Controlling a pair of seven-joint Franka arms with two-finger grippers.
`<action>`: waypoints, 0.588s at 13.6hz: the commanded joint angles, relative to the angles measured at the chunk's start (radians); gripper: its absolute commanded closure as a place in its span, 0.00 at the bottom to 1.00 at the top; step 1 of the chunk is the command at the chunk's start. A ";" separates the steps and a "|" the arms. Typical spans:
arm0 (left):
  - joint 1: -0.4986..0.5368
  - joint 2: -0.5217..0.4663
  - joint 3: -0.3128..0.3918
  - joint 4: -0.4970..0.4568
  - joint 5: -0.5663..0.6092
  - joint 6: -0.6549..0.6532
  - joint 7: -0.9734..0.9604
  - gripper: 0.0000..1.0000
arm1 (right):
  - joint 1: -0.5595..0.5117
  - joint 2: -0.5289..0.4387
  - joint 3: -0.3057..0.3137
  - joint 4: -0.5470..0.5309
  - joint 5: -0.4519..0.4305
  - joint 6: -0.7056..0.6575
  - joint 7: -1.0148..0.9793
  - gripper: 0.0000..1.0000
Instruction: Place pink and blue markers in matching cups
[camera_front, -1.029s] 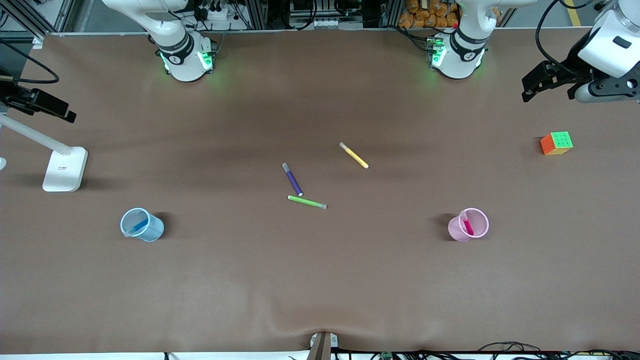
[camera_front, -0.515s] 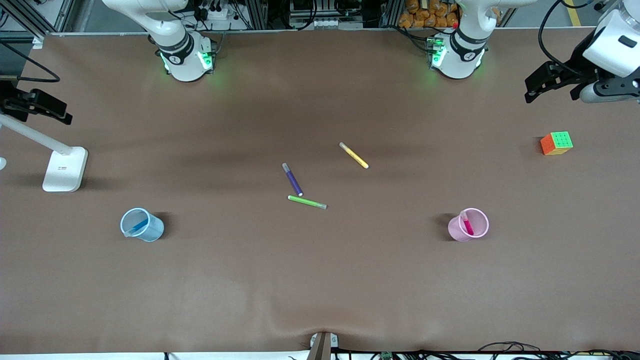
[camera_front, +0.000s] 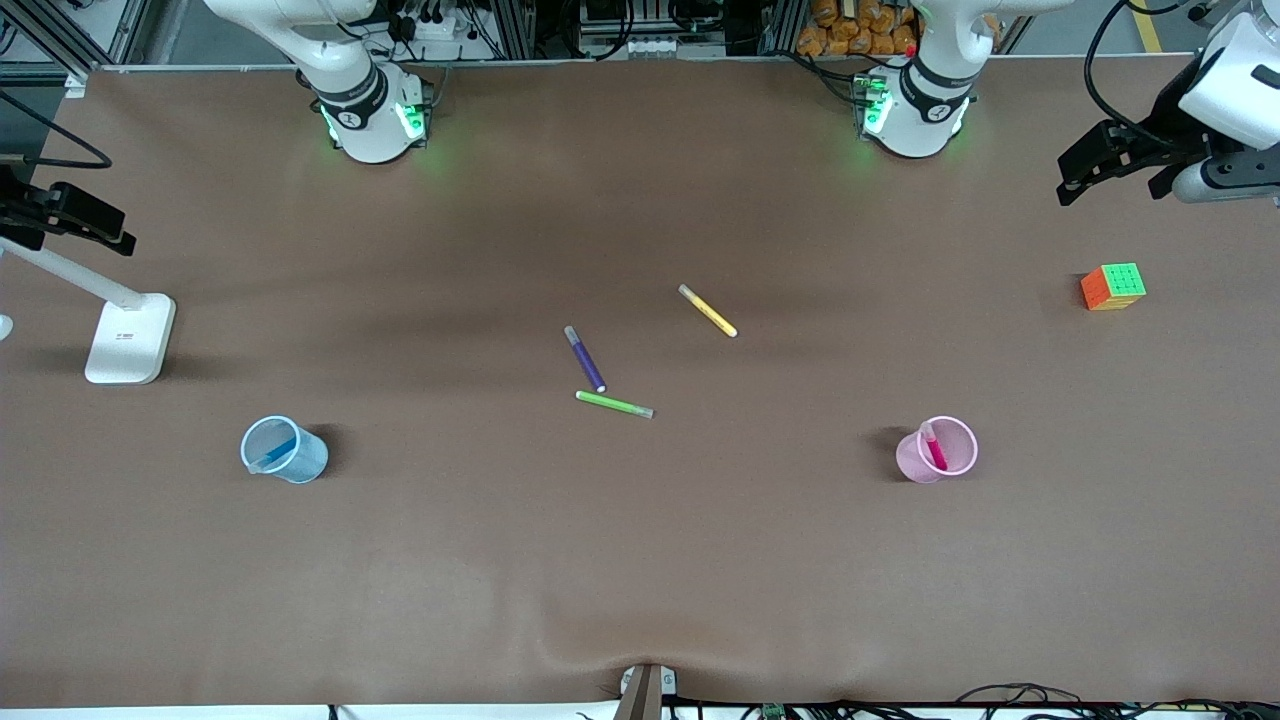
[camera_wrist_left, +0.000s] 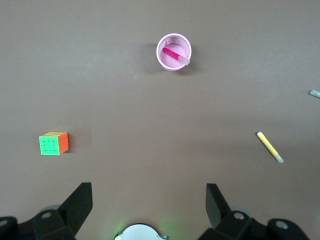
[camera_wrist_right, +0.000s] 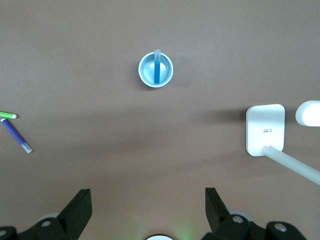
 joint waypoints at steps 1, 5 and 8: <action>0.009 0.001 -0.006 0.015 0.016 -0.010 0.011 0.00 | 0.007 0.012 -0.002 0.026 0.011 -0.011 0.002 0.00; 0.008 0.003 -0.006 0.015 0.015 -0.016 0.011 0.00 | 0.006 0.010 -0.004 0.020 0.025 -0.014 0.002 0.00; 0.009 0.001 -0.006 0.015 0.016 -0.037 0.011 0.00 | 0.007 0.008 -0.006 0.020 0.029 -0.017 0.002 0.00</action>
